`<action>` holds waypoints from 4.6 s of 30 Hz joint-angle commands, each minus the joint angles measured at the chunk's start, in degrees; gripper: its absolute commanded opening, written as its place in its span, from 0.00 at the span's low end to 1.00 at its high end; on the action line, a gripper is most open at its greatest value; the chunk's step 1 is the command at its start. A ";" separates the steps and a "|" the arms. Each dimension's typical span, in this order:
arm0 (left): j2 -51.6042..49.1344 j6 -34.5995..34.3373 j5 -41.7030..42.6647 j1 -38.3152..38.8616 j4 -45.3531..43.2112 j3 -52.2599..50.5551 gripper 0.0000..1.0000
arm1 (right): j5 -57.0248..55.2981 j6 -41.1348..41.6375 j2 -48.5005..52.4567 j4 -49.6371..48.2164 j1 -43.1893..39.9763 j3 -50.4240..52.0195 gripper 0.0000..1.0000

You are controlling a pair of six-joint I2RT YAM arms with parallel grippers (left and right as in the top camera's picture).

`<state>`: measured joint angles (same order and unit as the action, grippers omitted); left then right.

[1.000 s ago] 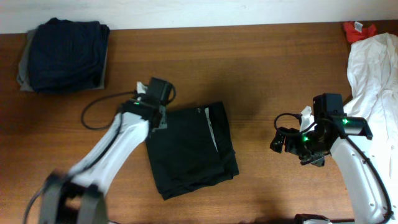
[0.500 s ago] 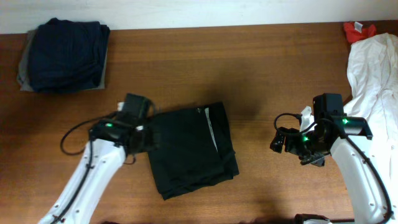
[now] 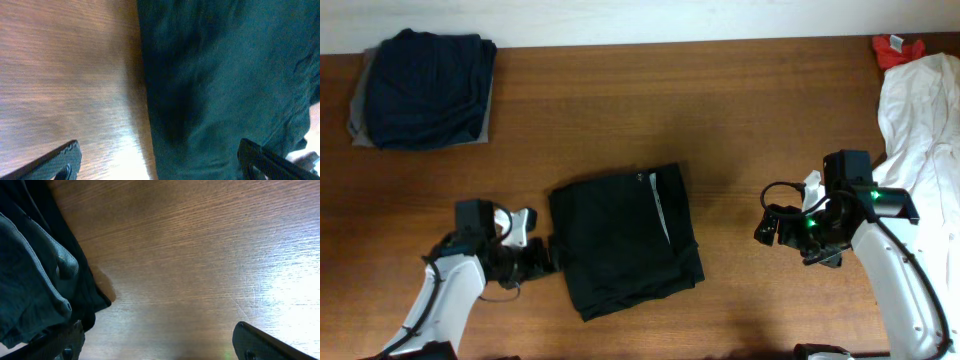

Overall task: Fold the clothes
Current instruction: 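Grasp the folded shorts' left edge with the left gripper, then carry the folded shorts to the top-left clothes stack with the left gripper, then place the shorts on the stack and press them down with the left gripper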

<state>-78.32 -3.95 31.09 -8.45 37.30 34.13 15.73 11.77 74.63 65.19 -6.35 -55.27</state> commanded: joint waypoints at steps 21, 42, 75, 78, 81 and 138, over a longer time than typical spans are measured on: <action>-11.82 -10.03 6.49 2.73 -13.77 -2.38 0.08 | 0.35 -0.37 0.00 -0.02 -0.44 -0.55 0.98; -22.08 2.29 -34.29 7.17 -16.55 32.59 0.01 | 0.33 -0.37 0.00 -0.02 -0.44 -0.55 0.99; -23.37 -23.69 -54.99 0.39 -58.77 37.55 0.01 | 0.33 -0.37 0.00 -0.02 -0.44 -0.55 0.98; -25.57 -23.65 -57.53 0.39 -60.33 37.55 0.01 | 0.33 -0.37 0.00 -0.02 -0.44 -0.55 0.98; -29.16 -23.67 -57.53 0.33 -63.01 37.55 0.01 | 0.33 -0.37 0.00 -0.02 -0.44 -0.55 0.98; -29.46 -20.68 -34.34 -7.82 -7.21 39.08 0.01 | 0.35 -0.37 0.00 -0.02 -0.44 -0.55 0.98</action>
<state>-105.54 -21.28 -2.37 -16.23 28.95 72.99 15.73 11.77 74.63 65.14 -6.35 -55.27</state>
